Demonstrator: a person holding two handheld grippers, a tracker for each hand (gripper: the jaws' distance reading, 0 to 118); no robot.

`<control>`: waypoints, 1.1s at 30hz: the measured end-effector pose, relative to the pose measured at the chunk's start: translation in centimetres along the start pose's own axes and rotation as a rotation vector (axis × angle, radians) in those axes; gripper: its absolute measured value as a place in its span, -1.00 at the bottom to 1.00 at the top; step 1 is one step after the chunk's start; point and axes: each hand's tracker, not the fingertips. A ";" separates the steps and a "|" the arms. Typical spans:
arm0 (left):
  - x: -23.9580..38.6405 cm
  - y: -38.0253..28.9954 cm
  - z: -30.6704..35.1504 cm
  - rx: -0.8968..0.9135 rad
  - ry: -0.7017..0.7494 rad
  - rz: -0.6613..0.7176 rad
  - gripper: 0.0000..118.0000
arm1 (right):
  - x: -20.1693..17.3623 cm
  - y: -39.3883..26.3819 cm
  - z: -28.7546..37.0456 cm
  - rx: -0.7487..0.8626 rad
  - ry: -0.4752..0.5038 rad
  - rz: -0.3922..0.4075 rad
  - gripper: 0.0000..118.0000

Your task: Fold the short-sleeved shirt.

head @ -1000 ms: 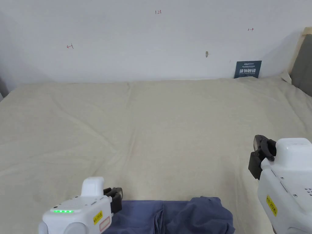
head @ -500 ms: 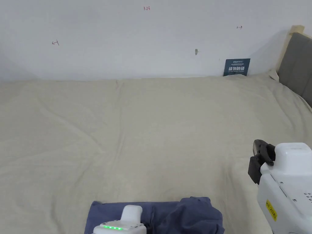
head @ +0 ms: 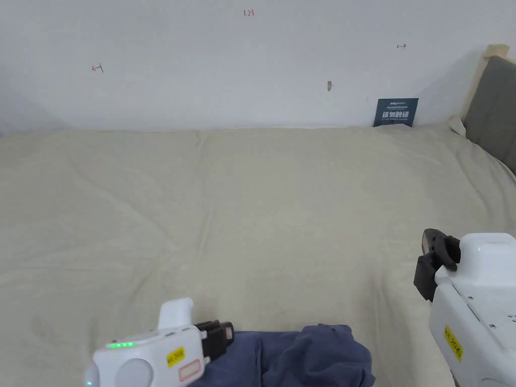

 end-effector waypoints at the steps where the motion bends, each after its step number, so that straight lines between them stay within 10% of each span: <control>1: -0.7 0.9 1.1 0.010 -0.005 0.003 -0.93 | -0.3 0.1 0.0 0.003 0.004 0.006 -1.00; 10: -9.8 3.6 5.9 -0.009 -0.054 0.189 -0.88 | -2.8 0.2 -0.7 -0.001 0.044 0.020 -1.00; 16: -15.6 1.9 4.1 -0.160 0.025 0.331 0.73 | -4.0 -0.3 -1.6 -0.027 0.060 0.038 -1.00; 23: -18.4 -0.7 1.0 -0.207 -0.007 0.354 0.67 | -4.4 -1.2 -2.8 -0.072 0.049 0.056 -1.00; 30: -17.8 -1.7 -1.4 -0.233 -0.021 0.289 -0.50 | -4.1 -1.7 -3.6 -0.103 0.033 0.085 -1.00; 33: -16.6 -2.2 -2.8 -0.270 -0.006 0.222 -0.63 | -3.9 -1.9 -3.8 -0.112 0.028 0.089 -1.00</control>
